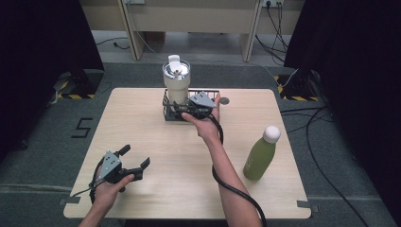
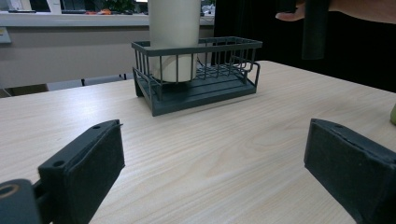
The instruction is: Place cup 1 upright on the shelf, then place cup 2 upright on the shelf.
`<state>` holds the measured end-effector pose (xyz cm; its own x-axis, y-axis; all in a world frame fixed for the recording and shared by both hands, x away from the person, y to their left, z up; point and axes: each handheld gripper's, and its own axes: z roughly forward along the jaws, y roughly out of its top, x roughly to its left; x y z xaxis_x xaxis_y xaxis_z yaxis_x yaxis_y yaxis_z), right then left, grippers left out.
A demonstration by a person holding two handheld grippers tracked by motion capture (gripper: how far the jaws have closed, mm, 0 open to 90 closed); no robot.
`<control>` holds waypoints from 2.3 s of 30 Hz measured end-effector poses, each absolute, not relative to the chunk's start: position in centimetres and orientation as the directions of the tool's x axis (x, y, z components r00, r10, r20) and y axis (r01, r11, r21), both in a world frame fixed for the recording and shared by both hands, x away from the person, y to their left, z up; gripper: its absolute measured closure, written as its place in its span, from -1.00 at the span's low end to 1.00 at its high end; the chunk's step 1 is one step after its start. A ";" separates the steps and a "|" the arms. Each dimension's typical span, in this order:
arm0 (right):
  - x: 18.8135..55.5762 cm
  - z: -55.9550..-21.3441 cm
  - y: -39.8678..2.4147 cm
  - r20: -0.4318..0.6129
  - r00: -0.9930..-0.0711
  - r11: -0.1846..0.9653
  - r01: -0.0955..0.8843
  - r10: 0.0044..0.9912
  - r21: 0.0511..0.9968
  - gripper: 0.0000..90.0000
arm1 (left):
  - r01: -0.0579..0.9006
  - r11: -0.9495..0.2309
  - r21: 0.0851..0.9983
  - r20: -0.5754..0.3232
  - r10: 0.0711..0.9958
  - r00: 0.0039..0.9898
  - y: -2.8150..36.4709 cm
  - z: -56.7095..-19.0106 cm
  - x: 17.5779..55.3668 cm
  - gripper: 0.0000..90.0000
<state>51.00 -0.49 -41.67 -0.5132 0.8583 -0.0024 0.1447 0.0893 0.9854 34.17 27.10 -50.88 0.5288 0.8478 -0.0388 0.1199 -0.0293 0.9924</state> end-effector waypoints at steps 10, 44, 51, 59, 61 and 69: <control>48.8 -42.1 -1.9 -0.025 -0.515 0.109 0.134 0.857 0.985 -0.92 | 0.119 -0.033 0.992 -0.036 0.847 0.530 26.9 -50.9 34.2 -0.91; 42.6 -42.3 -6.1 -0.018 -0.589 0.116 0.129 0.808 0.985 -0.87 | 0.139 -0.036 0.990 -0.043 0.850 0.525 26.5 -51.3 34.6 -0.91; 41.6 -42.4 -6.9 -0.022 -0.600 0.119 0.123 0.800 0.985 -0.85 | 0.142 -0.035 0.989 -0.045 0.852 0.521 26.5 -51.4 34.5 -0.91; 40.2 -42.6 -8.2 -0.019 -0.599 0.116 0.123 0.801 0.986 -0.84 | 0.143 -0.038 0.989 -0.042 0.854 0.519 26.6 -51.3 34.4 -0.91; 39.8 -42.6 -8.3 -0.019 -0.602 0.117 0.123 0.798 0.986 -0.83 | 0.144 -0.038 0.989 -0.042 0.856 0.516 26.6 -51.4 34.5 -0.91; 38.4 -42.7 -9.2 -0.020 -0.614 0.119 0.121 0.789 0.985 -0.81 | 0.145 -0.039 0.989 -0.041 0.858 0.511 26.7 -51.4 34.4 -0.91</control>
<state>38.37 -9.19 -42.66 -0.6145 0.7887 -0.0199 0.1210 0.1191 0.9855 34.39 26.74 -51.42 0.5113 0.8585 -0.0410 0.1449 -0.0391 0.9887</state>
